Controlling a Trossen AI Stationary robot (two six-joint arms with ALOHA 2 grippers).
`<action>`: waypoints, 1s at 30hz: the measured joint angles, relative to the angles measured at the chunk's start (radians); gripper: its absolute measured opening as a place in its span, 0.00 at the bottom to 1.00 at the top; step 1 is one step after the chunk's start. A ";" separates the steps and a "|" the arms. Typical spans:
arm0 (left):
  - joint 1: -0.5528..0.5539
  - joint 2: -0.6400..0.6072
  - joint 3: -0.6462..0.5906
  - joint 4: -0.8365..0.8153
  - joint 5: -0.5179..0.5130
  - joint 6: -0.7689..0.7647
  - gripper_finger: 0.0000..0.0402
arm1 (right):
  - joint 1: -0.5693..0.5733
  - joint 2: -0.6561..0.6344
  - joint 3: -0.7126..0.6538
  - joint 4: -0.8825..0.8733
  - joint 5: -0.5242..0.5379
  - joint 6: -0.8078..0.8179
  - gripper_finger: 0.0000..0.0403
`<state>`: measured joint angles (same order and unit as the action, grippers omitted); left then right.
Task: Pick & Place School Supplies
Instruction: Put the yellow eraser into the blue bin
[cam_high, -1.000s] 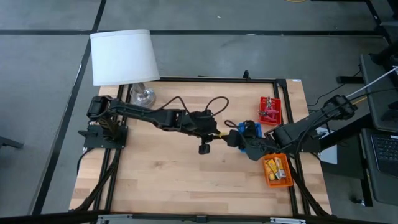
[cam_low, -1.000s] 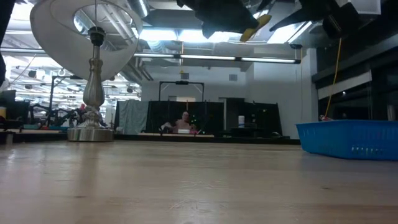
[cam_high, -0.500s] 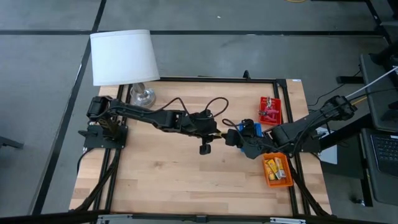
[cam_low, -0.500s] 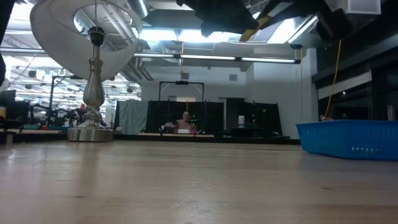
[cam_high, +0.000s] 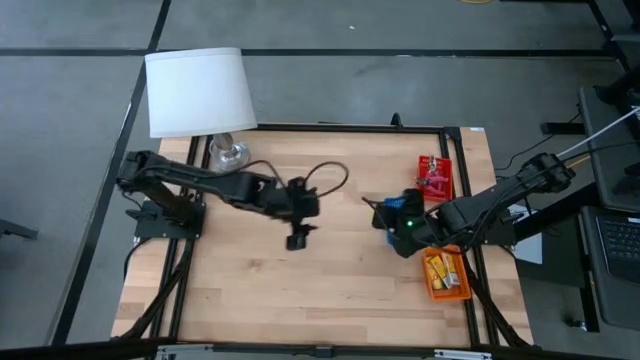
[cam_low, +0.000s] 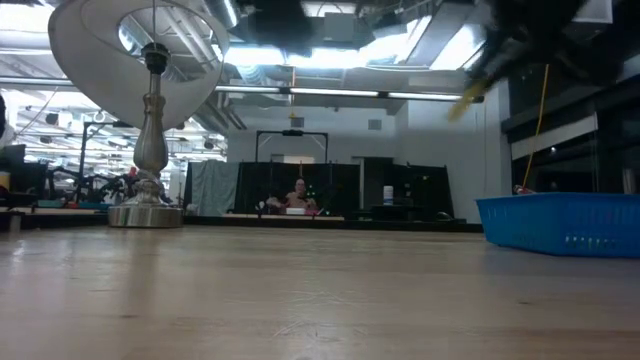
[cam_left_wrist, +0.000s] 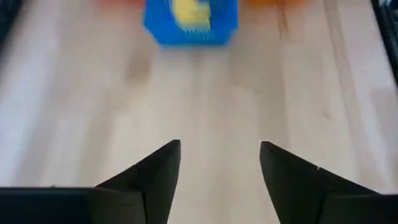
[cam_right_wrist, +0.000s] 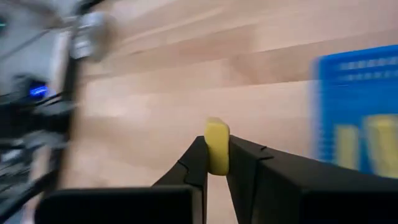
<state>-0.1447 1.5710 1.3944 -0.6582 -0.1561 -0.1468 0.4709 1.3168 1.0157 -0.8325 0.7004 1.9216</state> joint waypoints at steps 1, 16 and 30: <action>-0.012 -0.024 -0.025 -0.018 0.014 -0.036 0.53 | 0.011 -0.003 0.000 -0.063 -0.003 0.049 0.08; -0.123 -0.448 -0.780 0.937 -0.055 -0.324 0.26 | 0.245 -0.160 -0.172 -0.260 -0.101 0.316 0.08; -0.161 -0.445 -0.797 0.987 -0.166 -0.173 0.27 | 0.117 -0.293 -0.388 -0.189 -0.195 0.315 0.21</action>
<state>-0.3058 1.1263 0.5976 0.3287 -0.3221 -0.3196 0.5880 1.0243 0.6277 -1.0211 0.5050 2.2365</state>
